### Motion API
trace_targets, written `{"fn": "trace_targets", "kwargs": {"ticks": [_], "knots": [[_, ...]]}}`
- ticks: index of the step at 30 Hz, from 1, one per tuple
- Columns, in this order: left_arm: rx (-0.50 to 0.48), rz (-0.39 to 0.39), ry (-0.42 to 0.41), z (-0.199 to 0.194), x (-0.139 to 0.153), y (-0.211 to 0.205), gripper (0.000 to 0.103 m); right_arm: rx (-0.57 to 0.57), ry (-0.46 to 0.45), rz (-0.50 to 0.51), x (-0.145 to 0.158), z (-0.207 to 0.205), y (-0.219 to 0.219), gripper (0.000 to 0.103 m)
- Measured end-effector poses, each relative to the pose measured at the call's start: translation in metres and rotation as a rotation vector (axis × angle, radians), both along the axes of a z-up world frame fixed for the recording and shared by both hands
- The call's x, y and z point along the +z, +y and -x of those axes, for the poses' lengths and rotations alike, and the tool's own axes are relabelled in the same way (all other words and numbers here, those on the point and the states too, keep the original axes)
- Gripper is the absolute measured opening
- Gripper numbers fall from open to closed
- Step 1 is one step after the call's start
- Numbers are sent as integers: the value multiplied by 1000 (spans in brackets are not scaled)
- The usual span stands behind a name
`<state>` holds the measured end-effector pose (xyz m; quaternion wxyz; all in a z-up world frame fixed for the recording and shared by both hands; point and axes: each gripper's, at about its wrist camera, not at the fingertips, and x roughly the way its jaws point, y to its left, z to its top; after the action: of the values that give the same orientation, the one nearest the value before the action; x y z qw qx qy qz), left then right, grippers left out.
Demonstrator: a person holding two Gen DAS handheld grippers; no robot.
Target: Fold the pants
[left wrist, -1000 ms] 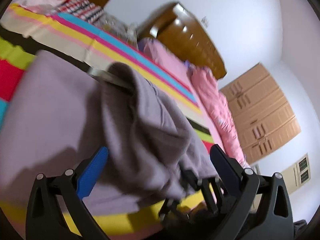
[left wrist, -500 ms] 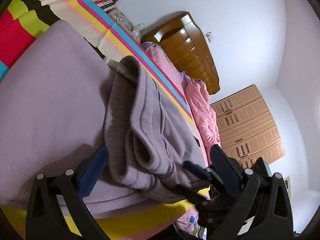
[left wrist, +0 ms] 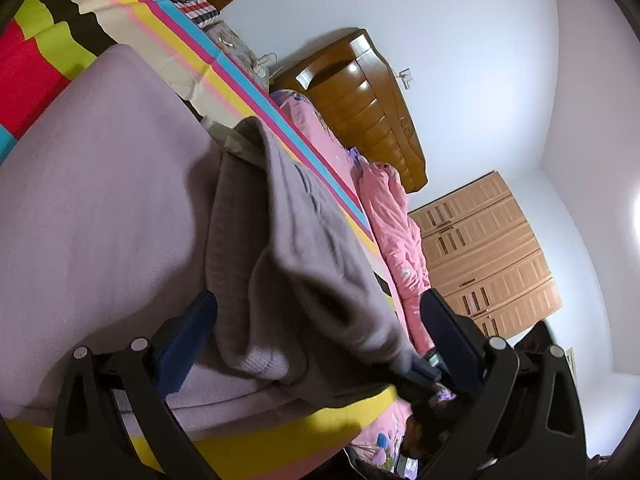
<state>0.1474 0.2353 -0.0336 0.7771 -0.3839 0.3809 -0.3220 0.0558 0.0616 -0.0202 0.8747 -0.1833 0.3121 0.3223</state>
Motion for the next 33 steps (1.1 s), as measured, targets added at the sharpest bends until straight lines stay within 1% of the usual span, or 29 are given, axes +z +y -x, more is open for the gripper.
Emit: {"fn": "trace_targets", "kwargs": {"ticks": [2,4,5,6,7,8,9,10,11,12,13,14,15,16,17,18,19,22,24,28,30,33], "knots": [[1,-7,-2,1,1,-1,101,1,17,52,-24,5,6,12],[4,-19,-1,1,1,-3,101,5,-21,76,-35,14,9,12],[5,-31,-1,2,1,-4,101,-1,-24,70,-34,16,9,14],[4,-42,-2,2,1,-5,101,3,0,50,-31,15,7,16],[3,-54,-2,2,2,-6,101,14,16,36,-29,14,6,22],[3,-71,-2,3,2,-9,101,39,42,23,-28,13,4,39],[3,-80,-3,2,3,-10,101,98,81,-3,-27,14,3,54],[4,-89,-3,1,3,-11,101,126,90,-6,-27,16,3,82],[3,-99,-4,2,3,-12,101,135,75,14,-27,19,5,88],[2,-102,-5,2,3,-12,101,137,42,73,-30,22,9,85],[1,-101,-5,2,3,-12,101,134,24,103,-31,22,10,76],[1,-97,-5,1,3,-11,101,141,15,118,-31,22,10,70],[1,-89,-4,1,3,-10,101,145,26,109,-30,20,8,69],[0,-82,-4,1,2,-9,101,145,42,93,-27,18,5,61],[-1,-76,-3,1,2,-8,101,139,61,78,-23,12,0,50],[-3,-70,-2,1,2,-7,101,135,64,79,-21,7,-3,43],[-3,-65,0,1,2,-6,101,140,58,93,-21,4,-4,34],[-3,-58,4,-1,2,-5,101,166,35,134,-22,8,0,35],[-4,-58,5,-1,2,-6,101,186,4,179,-24,15,5,40],[-4,-67,9,-1,3,-7,101,194,-40,239,-28,17,9,40],[-5,-72,11,-2,3,-9,101,190,-97,303,-33,24,15,37],[-4,-66,17,-4,4,-9,101,205,-236,439,-47,38,25,37]]}}
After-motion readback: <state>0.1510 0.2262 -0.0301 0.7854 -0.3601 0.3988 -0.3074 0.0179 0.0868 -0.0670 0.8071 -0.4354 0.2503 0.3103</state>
